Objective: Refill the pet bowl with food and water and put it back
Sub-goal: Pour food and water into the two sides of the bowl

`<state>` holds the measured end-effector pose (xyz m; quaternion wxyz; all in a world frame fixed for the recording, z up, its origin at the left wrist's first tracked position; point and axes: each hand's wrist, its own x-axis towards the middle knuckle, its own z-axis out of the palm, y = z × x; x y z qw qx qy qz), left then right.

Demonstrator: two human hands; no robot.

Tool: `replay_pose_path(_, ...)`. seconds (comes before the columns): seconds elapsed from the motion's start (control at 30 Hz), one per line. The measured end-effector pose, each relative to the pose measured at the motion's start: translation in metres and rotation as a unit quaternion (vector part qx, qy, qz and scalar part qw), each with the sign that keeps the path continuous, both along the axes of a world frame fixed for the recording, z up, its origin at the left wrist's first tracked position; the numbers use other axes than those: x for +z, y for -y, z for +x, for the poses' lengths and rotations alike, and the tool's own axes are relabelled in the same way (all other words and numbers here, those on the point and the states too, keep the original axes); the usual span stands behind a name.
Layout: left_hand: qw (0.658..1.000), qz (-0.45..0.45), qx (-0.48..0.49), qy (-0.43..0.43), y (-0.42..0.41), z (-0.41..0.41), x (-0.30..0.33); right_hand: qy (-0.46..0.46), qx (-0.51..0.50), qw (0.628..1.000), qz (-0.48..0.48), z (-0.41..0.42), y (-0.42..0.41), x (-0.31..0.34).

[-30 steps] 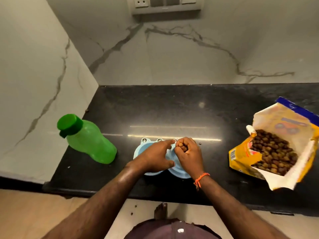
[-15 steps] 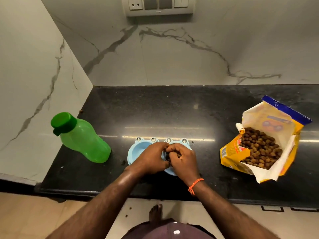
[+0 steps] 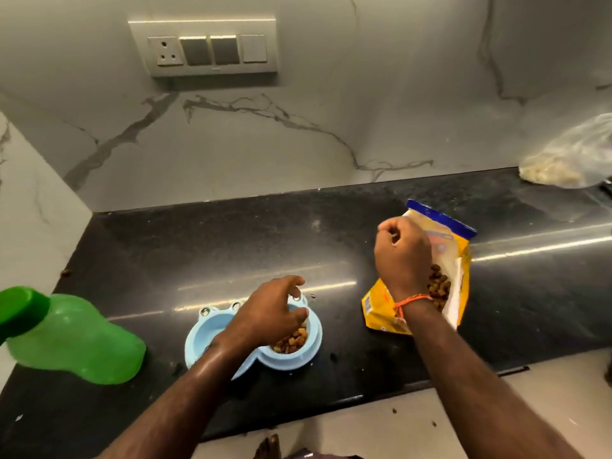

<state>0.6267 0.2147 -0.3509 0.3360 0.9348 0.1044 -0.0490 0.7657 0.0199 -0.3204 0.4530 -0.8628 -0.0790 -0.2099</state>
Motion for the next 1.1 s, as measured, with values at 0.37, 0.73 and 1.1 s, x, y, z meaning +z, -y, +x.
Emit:
replay_pose_path(0.37,0.988,0.009,-0.144,0.045,0.059,0.059,0.007,-0.287,0.0,0.896,-0.339,-0.003,0.051,-0.037)
replay_pose_path(0.73,0.974,0.011,-0.218,0.052,0.09,0.083,0.013,-0.324,0.016,0.899,-0.294,-0.001,0.056,-0.028)
replay_pose_path(1.1,0.974,0.023,-0.219,0.049,0.076,0.079,0.016,-0.271,-0.044,0.936,-0.223,0.019,0.053,-0.019)
